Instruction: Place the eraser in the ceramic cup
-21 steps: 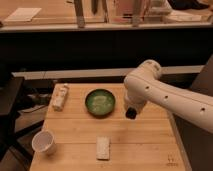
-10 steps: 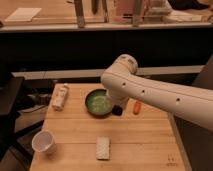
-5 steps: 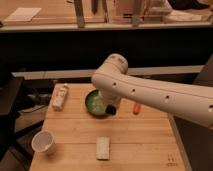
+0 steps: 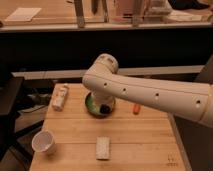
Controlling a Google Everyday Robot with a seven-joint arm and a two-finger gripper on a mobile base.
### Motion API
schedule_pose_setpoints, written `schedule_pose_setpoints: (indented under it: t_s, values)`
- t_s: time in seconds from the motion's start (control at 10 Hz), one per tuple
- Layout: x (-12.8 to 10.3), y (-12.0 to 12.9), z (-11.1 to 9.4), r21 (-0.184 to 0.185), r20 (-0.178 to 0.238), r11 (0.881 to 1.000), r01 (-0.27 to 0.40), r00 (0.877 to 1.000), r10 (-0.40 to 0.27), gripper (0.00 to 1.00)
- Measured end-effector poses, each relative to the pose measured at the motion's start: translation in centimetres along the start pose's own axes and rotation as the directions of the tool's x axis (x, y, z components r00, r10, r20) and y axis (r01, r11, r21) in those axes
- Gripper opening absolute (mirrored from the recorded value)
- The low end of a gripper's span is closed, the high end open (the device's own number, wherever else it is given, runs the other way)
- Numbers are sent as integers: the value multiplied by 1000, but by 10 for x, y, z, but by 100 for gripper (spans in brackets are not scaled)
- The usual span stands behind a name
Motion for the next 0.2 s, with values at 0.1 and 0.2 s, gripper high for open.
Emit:
schedule_pose_setpoints:
  t_s: [0.1, 0.2]
  values:
    - [1, -8, 1, 2, -2, 1000, 14, 1000, -14, 7]
    - [0, -15, 2, 4, -3, 1000, 26, 1000, -26, 8]
